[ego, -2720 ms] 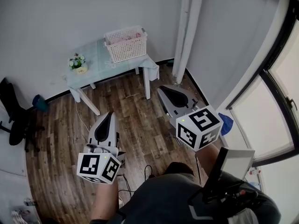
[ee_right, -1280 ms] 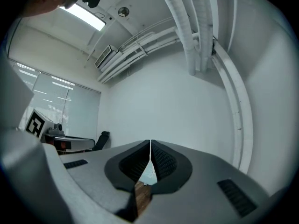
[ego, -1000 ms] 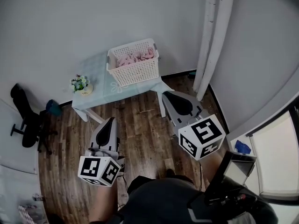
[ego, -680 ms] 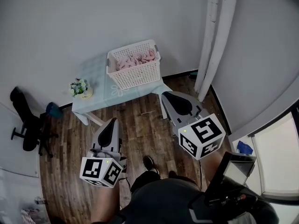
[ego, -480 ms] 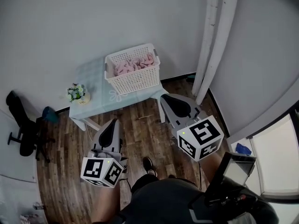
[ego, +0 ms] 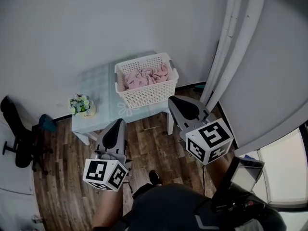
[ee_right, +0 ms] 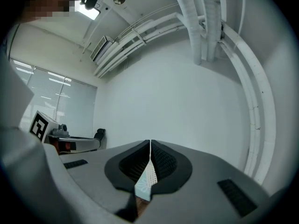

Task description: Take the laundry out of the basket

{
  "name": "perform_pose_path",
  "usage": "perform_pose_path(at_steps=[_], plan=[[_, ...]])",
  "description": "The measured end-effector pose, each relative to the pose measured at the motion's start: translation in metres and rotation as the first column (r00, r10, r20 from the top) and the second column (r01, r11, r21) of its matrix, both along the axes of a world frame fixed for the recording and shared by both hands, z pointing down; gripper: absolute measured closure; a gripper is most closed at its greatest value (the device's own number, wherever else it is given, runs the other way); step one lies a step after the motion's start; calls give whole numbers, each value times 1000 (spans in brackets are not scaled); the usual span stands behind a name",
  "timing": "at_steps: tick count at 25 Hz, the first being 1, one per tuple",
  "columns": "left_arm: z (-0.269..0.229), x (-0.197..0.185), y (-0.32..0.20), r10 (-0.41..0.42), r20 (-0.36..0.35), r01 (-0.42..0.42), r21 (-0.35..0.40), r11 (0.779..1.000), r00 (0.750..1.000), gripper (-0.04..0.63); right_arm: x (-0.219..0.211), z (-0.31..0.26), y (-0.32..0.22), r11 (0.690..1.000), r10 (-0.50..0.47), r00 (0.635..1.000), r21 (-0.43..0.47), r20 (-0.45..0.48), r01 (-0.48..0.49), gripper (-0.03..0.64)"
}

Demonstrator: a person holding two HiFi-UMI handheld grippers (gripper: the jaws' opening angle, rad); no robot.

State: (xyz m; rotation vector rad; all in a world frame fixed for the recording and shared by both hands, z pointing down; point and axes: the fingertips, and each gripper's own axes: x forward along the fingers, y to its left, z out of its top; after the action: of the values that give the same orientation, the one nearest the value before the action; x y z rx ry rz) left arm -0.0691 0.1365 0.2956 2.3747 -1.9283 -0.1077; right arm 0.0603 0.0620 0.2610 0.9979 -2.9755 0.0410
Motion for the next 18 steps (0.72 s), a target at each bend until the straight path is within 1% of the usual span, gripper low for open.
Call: perform_pose_path(at_steps=[4, 10, 13, 18], plan=[[1, -34, -18, 16, -1, -16, -2, 1000, 1000, 586, -35, 0, -20, 1000, 8, 1000, -11, -14, -8, 600], [14, -81, -37, 29, -47, -29, -7, 1000, 998, 586, -84, 9, -37, 1000, -5, 997, -14, -73, 4, 598], [19, -100, -46, 37, -67, -38, -10, 999, 997, 586, -103, 7, -46, 1000, 5, 995, 12, -102, -4, 598], [26, -120, -63, 38, -86, -40, -21, 999, 996, 586, -118, 10, -64, 1000, 11, 993, 11, -119, -10, 598]])
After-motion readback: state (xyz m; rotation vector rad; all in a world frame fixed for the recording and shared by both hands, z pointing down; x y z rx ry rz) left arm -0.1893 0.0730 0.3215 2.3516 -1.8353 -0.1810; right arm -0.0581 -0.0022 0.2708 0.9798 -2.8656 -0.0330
